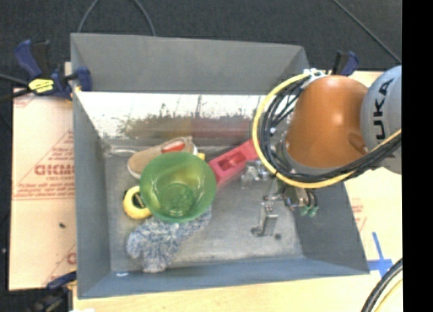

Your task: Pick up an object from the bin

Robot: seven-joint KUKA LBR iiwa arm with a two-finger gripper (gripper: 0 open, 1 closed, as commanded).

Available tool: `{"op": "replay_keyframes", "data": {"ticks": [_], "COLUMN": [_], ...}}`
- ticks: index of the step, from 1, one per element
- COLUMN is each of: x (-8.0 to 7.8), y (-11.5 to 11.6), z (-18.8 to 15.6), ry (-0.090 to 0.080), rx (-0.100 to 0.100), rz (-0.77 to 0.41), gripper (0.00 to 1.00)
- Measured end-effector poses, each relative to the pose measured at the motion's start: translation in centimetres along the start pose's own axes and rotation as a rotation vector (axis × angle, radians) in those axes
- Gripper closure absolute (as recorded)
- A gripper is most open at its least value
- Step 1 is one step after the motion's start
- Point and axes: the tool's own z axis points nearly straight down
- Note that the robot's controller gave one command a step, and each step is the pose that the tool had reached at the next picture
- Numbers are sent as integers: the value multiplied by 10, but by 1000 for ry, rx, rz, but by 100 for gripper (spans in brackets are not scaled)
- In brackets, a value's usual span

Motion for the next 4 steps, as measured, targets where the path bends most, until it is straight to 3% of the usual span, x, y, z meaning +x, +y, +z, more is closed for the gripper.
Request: {"op": "replay_keyframes", "data": {"ticks": [1, 2, 3, 4], "x": [0, 27, 9, 15], "y": [0, 27, -5, 39], "z": [0, 35, -88, -5], "ry": [0, 1, -3, -1], "rx": [0, -1, 1, -1], "rz": [0, 101, 16, 147], "gripper": [0, 0, 0, 0]}}
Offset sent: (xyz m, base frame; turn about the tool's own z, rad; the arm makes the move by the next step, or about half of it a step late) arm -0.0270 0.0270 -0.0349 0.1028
